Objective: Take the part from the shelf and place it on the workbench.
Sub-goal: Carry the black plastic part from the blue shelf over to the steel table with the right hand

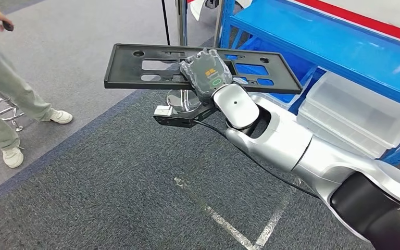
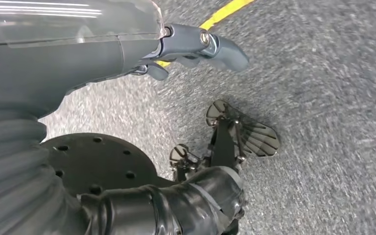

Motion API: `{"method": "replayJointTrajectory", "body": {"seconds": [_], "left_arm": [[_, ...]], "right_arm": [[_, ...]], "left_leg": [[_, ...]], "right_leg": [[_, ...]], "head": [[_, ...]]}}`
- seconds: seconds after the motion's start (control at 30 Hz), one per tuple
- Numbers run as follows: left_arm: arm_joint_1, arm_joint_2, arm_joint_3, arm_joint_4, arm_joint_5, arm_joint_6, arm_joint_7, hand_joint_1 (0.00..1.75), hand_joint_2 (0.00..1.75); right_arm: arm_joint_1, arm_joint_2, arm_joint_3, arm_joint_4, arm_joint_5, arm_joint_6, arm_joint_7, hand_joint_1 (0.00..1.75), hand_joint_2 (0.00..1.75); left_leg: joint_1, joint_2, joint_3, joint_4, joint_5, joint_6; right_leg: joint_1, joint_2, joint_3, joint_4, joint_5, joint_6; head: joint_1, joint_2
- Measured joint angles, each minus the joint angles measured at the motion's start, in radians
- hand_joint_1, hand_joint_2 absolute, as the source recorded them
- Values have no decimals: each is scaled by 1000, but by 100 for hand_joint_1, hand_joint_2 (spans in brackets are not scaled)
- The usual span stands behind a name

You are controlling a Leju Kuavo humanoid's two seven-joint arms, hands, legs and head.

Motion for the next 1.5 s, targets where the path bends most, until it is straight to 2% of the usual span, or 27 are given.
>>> {"method": "replayJointTrajectory", "body": {"seconds": [0.03,0.1,0.17,0.23,0.3,0.37,0.4,0.47,0.53,0.6,0.67,0.73,0.77,0.83,0.9,0.93,0.97,1.0,1.03,1.1,1.17,1.23,1.27,1.3,1.4,1.47,1.5], "left_arm": [[0,0,0,0,0,-1,4,0,175],[-1,0,0,0,1,0,13,0,175],[0,0,0,0,3,5,20,0,175],[4,1,0,0,4,14,24,0,175],[6,1,0,0,5,22,26,0,175],[4,2,0,0,4,25,24,0,175],[2,2,0,0,3,25,22,0,175],[1,2,0,0,0,25,18,0,175],[1,3,-1,0,-2,23,13,0,175],[0,4,-1,0,-3,19,8,0,175],[-3,4,-2,0,-4,15,4,0,175],[-2,4,-2,0,-4,14,1,0,175],[0,4,-3,0,-5,14,0,0,175],[3,4,-4,0,-6,13,-1,0,175],[2,4,-6,0,-9,11,-1,0,175],[2,4,-7,0,-10,11,0,0,175],[1,4,-10,0,-11,10,1,0,175],[1,4,-13,0,-12,10,2,0,175],[1,4,-15,0,-12,9,3,0,175],[1,3,-20,0,-13,9,3,0,175],[0,3,-23,0,-14,10,2,0,175],[3,3,-25,0,-22,13,-2,0,175],[5,4,-26,0,-29,16,-3,0,175],[6,4,-27,0,-37,18,-5,0,175],[4,4,-33,0,-46,16,-8,0,175],[2,4,-39,0,-45,9,1,0,175],[1,4,-43,0,-45,5,8,0,175]], "right_arm": [[-1,-2,-1,0,-2,2,2,175,175],[-5,-8,-4,1,-7,4,6,175,175],[-7,-12,-5,2,-11,5,8,175,175],[-8,-13,-5,2,-13,7,10,175,175],[-12,-14,-5,0,-14,9,13,175,175],[-14,-16,-5,-1,-15,11,15,175,175],[-14,-18,-5,-1,-15,13,16,175,175],[-12,-20,-5,-2,-16,18,18,175,175],[-14,-22,-5,-4,-16,22,22,175,175],[-20,-25,-6,-7,-17,25,25,175,175],[-25,-29,-6,-9,-17,28,27,175,175],[-26,-31,-6,-11,-17,31,27,175,175],[-27,-31,-6,-11,-17,31,27,175,175],[-29,-33,-6,-12,-17,33,27,175,175],[-30,-36,-6,-14,-17,34,27,175,175],[-29,-38,-6,-14,-17,35,28,175,175],[-27,-41,-6,-14,-17,38,29,175,175],[-26,-44,-6,-15,-17,41,30,175,175],[-26,-47,-6,-18,-17,44,33,175,175],[-29,-55,-6,-25,-18,47,38,175,175],[-32,-61,-6,-30,-18,49,43,175,175],[-32,-64,-6,-37,-19,51,45,175,175],[-32,-65,-6,-41,-19,52,48,175,175],[-33,-66,-6,-46,-18,53,52,175,175],[-33,-74,-8,-59,-18,54,63,175,175],[-29,-79,-8,-66,-19,54,65,175,175],[-26,-80,-8,-69,-20,54,66,175,175]], "left_leg": [[4,-14,-4,4,1,-4],[7,-41,-18,13,5,-19],[11,-64,-33,12,15,-38],[15,-72,-42,7,23,-53],[10,-23,-65,48,-3,-60],[6,38,-115,162,-64,-61],[6,49,-141,224,-91,-61],[5,55,-154,274,-101,-60],[3,71,-92,182,-56,-53],[-12,114,-21,61,-26,-39],[-23,128,-3,22,-26,-24],[-22,102,-5,18,-23,-11],[-20,90,-3,13,-21,-6],[-15,68,1,3,-15,4],[-16,46,0,2,-13,9],[-17,33,-1,2,-12,11],[-18,19,-1,3,-12,11],[-19,3,-1,4,-12,11],[-19,-14,0,5,-12,11],[-18,-44,-3,7,-12,9],[-12,-68,-12,8,-8,2],[-7,-93,-19,3,-1,-10],[-9,-87,-23,6,-3,-16],[-11,-64,-32,23,-14,-21],[-11,33,-109,180,-88,-37],[-5,53,-150,259,-106,-45],[-3,58,-144,250,-91,-47]], "right_leg": [[-6,17,31,-65,33,2],[-16,72,82,-178,72,6],[-14,94,90,-204,72,3],[-14,68,90,-208,80,-10],[-17,40,92,-217,88,-24],[-11,12,92,-219,90,-31],[-7,-4,92,-219,90,-33],[-2,-35,91,-218,89,-34],[1,-63,92,-218,87,-33],[7,-89,92,-216,84,-28],[14,-110,94,-218,82,-20],[17,-131,100,-224,79,-10],[15,-129,101,-221,72,-5],[12,-87,76,-164,30,3],[10,-30,15,-40,-28,2],[11,-16,-14,16,-43,1],[12,-8,-32,43,-38,-2],[14,-2,-32,29,-12,-6],[15,7,-16,-22,29,-12],[15,51,33,-150,100,-26],[16,81,60,-214,116,-33],[17,63,68,-228,114,-36],[15,50,73,-235,117,-39],[12,35,80,-244,119,-42],[9,-7,90,-254,121,-47],[8,-35,91,-249,116,-47],[8,-49,91,-246,113,-46]], "head": [[2,0],[5,0],[7,0],[7,0],[-2,0],[-11,0],[-12,0],[-13,0],[-13,0],[-13,0],[-12,0],[-11,0],[-9,0],[-4,0],[-1,0],[-1,0],[-1,0],[-1,0],[0,0],[-3,0],[-4,0],[-2,0],[-1,0],[-2,0],[-7,0],[-7,0],[-7,0]]}}
